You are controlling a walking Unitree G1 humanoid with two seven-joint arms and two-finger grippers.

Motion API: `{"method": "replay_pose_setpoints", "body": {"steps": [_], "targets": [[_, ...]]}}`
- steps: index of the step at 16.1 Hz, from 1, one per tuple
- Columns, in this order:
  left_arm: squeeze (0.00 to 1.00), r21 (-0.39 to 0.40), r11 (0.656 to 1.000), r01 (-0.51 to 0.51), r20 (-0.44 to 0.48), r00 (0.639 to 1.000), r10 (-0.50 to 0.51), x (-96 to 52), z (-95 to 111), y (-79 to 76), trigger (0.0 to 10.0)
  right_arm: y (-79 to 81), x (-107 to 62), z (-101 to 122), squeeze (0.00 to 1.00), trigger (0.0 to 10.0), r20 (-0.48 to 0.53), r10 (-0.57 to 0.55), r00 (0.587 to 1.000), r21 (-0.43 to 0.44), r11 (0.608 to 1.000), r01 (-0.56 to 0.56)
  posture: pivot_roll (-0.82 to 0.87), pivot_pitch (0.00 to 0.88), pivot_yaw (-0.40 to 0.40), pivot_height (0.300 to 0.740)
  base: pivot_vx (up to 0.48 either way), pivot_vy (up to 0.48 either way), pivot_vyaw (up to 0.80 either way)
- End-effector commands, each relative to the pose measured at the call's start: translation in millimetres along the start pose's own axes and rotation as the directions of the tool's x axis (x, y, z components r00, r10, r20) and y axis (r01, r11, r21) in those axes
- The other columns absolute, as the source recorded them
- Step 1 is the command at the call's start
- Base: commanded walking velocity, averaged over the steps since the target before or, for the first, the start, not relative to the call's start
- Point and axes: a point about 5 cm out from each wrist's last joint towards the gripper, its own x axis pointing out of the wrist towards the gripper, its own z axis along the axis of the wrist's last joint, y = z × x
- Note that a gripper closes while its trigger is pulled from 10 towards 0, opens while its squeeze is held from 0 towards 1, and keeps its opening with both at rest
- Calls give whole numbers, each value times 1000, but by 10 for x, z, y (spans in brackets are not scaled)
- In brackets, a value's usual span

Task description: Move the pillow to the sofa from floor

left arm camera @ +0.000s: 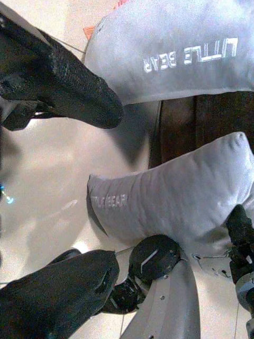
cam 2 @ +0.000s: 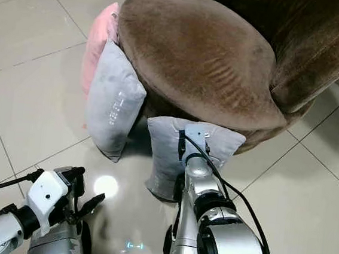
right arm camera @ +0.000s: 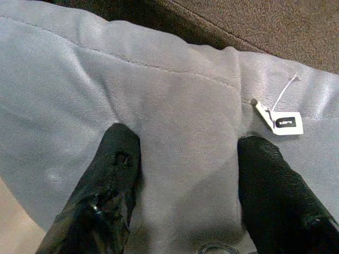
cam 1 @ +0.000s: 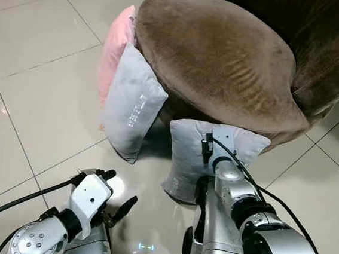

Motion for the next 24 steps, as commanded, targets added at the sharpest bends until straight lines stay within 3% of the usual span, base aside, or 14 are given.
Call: {"method": "replay_pose_setpoints", "body": {"steps": [1,7,13,17,21,24], "targets": [[0,-13,1000,10,-10,1000,-10,-13,-9,-44,10000,3,-29,-170,0,0,-69,-5,998,10,1000,6,86,260,-78,482,0,0,0],[0,-18,1000,7,-11,1000,-7,-7,-14,-55,10000,83,-43,-207,0,0,-87,59,994,61,997,-54,86,257,-81,482,0,0,0],[0,-18,1000,6,-12,1000,-6,-6,-14,-55,10000,88,-41,-196,0,0,-82,69,994,40,997,-66,87,256,-83,482,0,0,0],[0,-20,1000,-8,-7,1000,7,26,-15,-45,10000,215,-61,-205,0,0,-83,184,979,49,982,-181,86,228,-97,482,0,0,0],[0,-25,999,-36,7,999,36,42,-15,-42,10000,433,-144,-256,0,0,-58,432,900,-9,901,-433,84,148,-108,482,0,0,0],[0,-35,997,-63,19,998,63,87,-20,-21,10000,452,-171,-264,0,0,-36,496,867,-54,866,-498,82,103,-116,482,0,0,0]]}}
